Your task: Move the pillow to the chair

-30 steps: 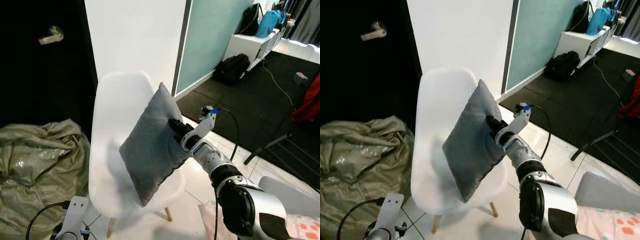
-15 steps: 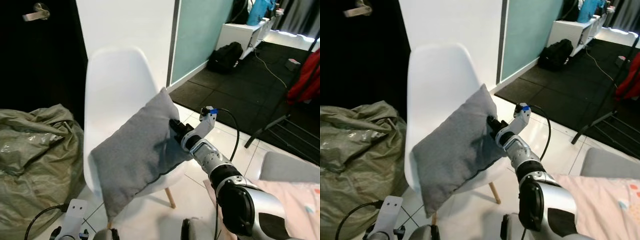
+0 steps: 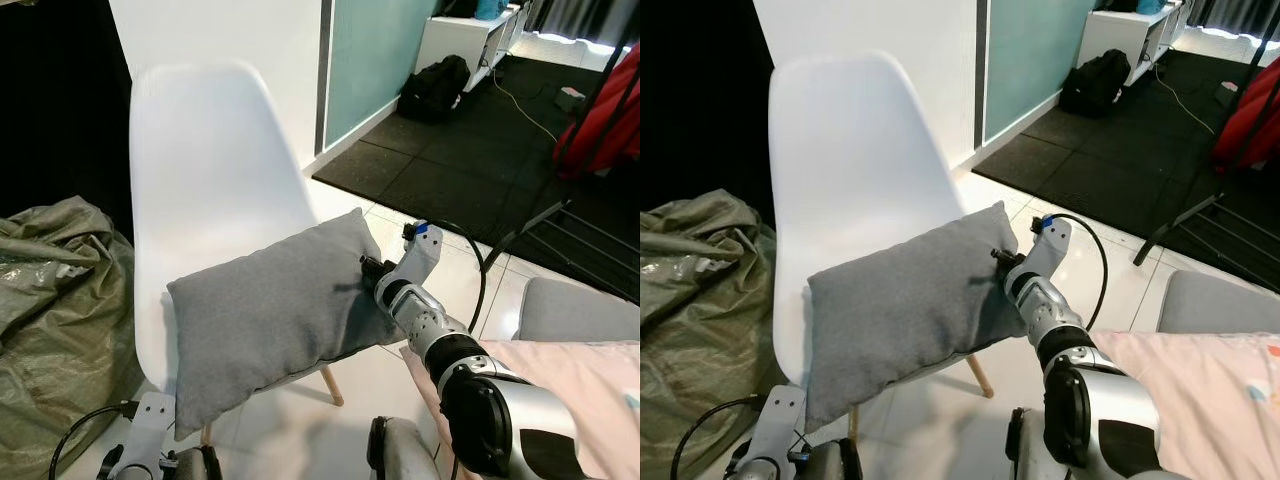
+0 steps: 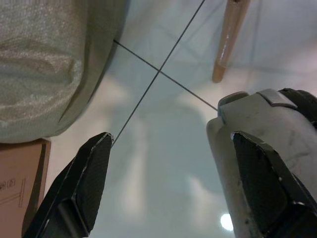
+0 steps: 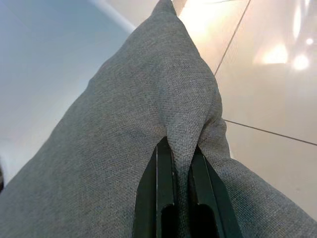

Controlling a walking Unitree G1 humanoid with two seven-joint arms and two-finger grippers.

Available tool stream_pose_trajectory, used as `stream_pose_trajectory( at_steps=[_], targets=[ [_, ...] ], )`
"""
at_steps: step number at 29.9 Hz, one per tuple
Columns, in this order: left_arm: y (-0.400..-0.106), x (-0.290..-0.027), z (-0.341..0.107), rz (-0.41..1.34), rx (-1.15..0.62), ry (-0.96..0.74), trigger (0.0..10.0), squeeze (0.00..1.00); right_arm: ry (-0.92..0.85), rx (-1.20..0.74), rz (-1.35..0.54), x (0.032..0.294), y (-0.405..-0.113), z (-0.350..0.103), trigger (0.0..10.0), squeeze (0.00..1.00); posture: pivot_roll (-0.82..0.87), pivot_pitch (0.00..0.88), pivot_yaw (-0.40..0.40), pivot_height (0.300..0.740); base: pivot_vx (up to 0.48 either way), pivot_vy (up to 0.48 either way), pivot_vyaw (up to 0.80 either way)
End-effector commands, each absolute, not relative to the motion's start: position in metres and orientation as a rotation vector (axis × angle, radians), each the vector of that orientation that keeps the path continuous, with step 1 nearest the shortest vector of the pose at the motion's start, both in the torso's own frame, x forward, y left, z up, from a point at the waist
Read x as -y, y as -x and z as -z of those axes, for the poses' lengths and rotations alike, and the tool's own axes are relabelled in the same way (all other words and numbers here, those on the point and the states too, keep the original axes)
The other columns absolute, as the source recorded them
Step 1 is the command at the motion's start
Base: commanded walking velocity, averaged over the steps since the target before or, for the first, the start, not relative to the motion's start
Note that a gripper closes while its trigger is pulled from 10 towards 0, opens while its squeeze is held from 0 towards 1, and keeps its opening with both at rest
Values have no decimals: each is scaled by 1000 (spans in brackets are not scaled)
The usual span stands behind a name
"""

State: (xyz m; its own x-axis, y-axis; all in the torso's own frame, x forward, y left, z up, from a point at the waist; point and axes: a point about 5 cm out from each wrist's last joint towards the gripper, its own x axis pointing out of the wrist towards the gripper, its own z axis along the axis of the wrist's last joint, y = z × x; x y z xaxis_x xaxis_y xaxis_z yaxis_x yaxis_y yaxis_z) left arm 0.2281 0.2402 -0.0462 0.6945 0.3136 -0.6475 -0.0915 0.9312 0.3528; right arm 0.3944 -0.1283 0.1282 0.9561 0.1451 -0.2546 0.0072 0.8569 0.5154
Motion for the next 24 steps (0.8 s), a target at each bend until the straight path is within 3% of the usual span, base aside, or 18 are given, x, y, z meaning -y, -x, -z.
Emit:
stream_pose_trajectory(
  at_steps=[1,15,17,24],
  targets=[
    [-218,-246,50,-256,-784,-304,10000,0,-590,-300,-41,125,-393,-125,10000,0,11,145,-45,510,0,0,0],
    [-224,-278,22,-386,-516,-187,10000,0,-908,-173,120,135,-405,-153,10000,0,93,246,-32,510,0,0,0],
    [-236,-283,-6,-380,-359,-158,10000,0,-996,-129,152,139,-409,-164,10000,0,107,261,-28,510,0,0,0],
    [-261,-291,-76,-370,-69,-125,10000,0,-1116,-40,115,137,-416,-191,10000,0,124,276,-21,510,0,0,0]
  ],
)
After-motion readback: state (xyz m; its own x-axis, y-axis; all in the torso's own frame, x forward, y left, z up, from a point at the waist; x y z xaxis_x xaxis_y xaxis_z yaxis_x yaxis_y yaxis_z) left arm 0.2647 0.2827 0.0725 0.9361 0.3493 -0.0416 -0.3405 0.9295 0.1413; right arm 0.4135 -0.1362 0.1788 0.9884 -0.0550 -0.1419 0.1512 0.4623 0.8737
